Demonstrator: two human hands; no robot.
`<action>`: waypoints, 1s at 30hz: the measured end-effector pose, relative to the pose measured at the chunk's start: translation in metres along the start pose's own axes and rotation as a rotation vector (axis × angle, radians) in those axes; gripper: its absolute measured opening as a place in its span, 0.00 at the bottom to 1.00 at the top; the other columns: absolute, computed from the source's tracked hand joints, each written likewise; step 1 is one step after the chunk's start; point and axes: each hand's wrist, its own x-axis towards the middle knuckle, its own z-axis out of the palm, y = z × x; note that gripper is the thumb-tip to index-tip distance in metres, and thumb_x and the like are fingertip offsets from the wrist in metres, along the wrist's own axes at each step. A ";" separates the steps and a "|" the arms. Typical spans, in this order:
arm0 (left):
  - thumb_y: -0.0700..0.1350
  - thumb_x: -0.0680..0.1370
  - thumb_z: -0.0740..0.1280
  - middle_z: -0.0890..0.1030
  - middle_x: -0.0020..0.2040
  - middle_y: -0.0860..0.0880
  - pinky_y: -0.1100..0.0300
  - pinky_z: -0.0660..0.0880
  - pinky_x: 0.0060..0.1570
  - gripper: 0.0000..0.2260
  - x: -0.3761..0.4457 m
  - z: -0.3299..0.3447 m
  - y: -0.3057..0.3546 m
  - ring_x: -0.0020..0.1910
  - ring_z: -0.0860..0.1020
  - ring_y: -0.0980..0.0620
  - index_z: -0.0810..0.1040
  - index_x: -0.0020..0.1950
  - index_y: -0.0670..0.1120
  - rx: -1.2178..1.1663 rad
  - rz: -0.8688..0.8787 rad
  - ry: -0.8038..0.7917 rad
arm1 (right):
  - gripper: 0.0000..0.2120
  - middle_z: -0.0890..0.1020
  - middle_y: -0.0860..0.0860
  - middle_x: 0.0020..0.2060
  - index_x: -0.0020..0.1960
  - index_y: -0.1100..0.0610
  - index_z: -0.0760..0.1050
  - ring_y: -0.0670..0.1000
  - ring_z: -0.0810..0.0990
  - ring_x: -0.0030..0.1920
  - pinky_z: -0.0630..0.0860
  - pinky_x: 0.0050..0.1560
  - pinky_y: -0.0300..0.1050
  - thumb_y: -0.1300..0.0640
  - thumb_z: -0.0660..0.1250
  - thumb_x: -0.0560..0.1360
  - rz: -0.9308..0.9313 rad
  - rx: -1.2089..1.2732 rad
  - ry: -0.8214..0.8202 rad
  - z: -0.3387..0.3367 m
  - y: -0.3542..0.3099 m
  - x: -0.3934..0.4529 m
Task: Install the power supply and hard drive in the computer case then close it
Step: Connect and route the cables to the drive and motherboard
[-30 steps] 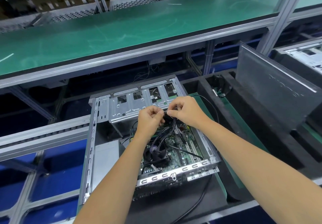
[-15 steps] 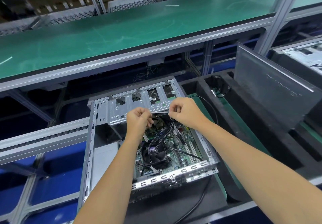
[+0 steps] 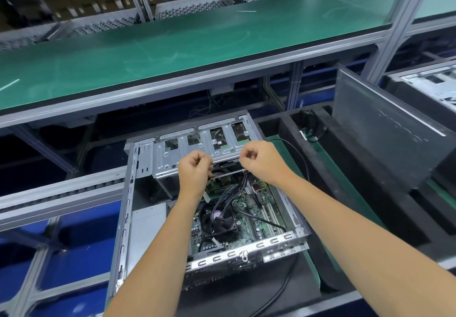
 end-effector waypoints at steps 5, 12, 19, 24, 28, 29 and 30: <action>0.33 0.74 0.62 0.72 0.28 0.44 0.60 0.69 0.29 0.09 0.001 0.001 -0.002 0.27 0.69 0.49 0.73 0.35 0.32 0.061 0.041 -0.003 | 0.06 0.75 0.46 0.29 0.38 0.65 0.79 0.37 0.72 0.30 0.68 0.32 0.28 0.68 0.66 0.73 0.008 -0.014 0.000 0.002 0.000 0.001; 0.36 0.73 0.63 0.69 0.26 0.48 0.59 0.66 0.28 0.12 -0.001 0.002 -0.006 0.26 0.66 0.52 0.70 0.29 0.43 0.131 0.069 -0.028 | 0.06 0.75 0.47 0.29 0.38 0.64 0.79 0.42 0.69 0.28 0.67 0.31 0.29 0.67 0.66 0.74 0.007 -0.057 -0.013 0.004 0.000 -0.001; 0.42 0.75 0.64 0.73 0.30 0.45 0.53 0.73 0.33 0.12 -0.011 -0.009 0.005 0.29 0.70 0.51 0.73 0.36 0.35 0.113 -0.021 -0.061 | 0.09 0.77 0.51 0.29 0.35 0.62 0.77 0.45 0.69 0.30 0.68 0.35 0.41 0.67 0.66 0.74 0.029 0.022 0.033 0.015 -0.019 -0.005; 0.48 0.79 0.63 0.73 0.32 0.42 0.52 0.69 0.33 0.18 -0.018 -0.034 0.013 0.30 0.70 0.50 0.72 0.38 0.33 0.118 -0.026 -0.042 | 0.12 0.73 0.48 0.28 0.35 0.59 0.75 0.48 0.68 0.30 0.66 0.35 0.44 0.63 0.65 0.77 -0.010 0.096 -0.009 0.038 -0.052 -0.006; 0.49 0.79 0.62 0.76 0.28 0.50 0.57 0.69 0.31 0.17 -0.021 -0.056 0.020 0.29 0.72 0.51 0.75 0.34 0.41 0.124 -0.022 0.004 | 0.14 0.74 0.53 0.30 0.36 0.60 0.74 0.49 0.68 0.32 0.66 0.36 0.46 0.58 0.63 0.79 -0.042 0.096 -0.063 0.061 -0.082 -0.007; 0.48 0.79 0.62 0.75 0.27 0.51 0.57 0.68 0.30 0.17 -0.022 -0.062 0.020 0.28 0.72 0.52 0.74 0.31 0.43 0.131 -0.013 0.014 | 0.14 0.74 0.52 0.30 0.36 0.60 0.74 0.49 0.68 0.32 0.66 0.36 0.46 0.57 0.63 0.79 -0.048 0.097 -0.067 0.067 -0.088 -0.008; 0.47 0.78 0.62 0.73 0.26 0.52 0.58 0.67 0.30 0.17 -0.025 -0.068 0.020 0.27 0.71 0.52 0.72 0.29 0.45 0.126 -0.004 0.025 | 0.14 0.74 0.51 0.30 0.37 0.60 0.74 0.48 0.68 0.31 0.66 0.35 0.46 0.57 0.62 0.80 -0.054 0.095 -0.074 0.072 -0.095 -0.010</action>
